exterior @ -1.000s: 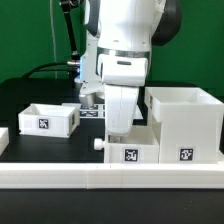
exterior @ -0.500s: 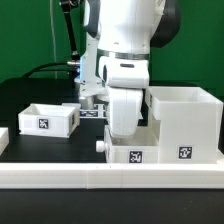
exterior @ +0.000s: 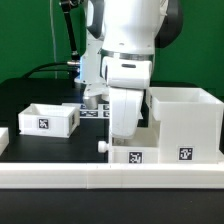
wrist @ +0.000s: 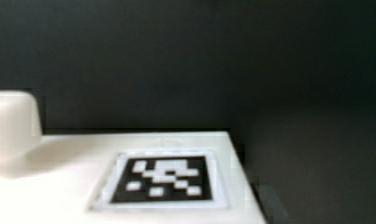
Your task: Assemble drawer
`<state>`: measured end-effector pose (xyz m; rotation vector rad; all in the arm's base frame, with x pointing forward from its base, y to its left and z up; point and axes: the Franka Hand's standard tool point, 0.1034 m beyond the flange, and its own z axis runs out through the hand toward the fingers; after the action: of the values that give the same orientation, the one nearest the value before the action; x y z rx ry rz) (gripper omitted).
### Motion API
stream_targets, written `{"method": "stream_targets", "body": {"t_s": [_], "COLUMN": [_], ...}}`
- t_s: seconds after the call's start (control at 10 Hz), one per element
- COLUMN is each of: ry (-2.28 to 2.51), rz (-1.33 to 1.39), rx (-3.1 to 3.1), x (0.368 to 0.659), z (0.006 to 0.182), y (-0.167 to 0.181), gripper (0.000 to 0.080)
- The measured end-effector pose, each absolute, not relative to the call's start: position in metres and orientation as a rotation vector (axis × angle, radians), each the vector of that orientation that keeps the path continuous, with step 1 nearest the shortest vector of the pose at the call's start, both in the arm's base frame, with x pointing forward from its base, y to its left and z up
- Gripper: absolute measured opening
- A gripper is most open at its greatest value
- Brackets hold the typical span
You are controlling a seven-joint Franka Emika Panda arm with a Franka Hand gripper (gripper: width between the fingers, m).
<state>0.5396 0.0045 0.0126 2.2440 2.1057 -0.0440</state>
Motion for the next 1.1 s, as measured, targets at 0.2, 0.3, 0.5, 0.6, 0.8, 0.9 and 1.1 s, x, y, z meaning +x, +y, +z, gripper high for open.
{"method": "stream_targets", "body": {"t_s": [0.2, 0.3, 0.5, 0.6, 0.8, 0.9, 1.1], "ry": [2.076, 2.067, 2.067, 2.066, 2.058, 2.052, 2.049], "rz": [-0.044, -0.045, -0.048, -0.049, -0.040, -0.037, -0.042], "rx": [2.274, 2.283, 2.284, 2.285, 2.285, 2.286, 2.283], "x": [0.540, 0.540, 0.540, 0.540, 0.539, 0.541, 0.545], "z": [0.013, 0.013, 0.013, 0.013, 0.015, 0.019, 0.033], "y": [0.008, 0.009, 0.008, 0.008, 0.005, 0.006, 0.008], "gripper": [0.0042, 0.0042, 0.0042, 0.0042, 0.0355, 0.0355, 0.0614]}}
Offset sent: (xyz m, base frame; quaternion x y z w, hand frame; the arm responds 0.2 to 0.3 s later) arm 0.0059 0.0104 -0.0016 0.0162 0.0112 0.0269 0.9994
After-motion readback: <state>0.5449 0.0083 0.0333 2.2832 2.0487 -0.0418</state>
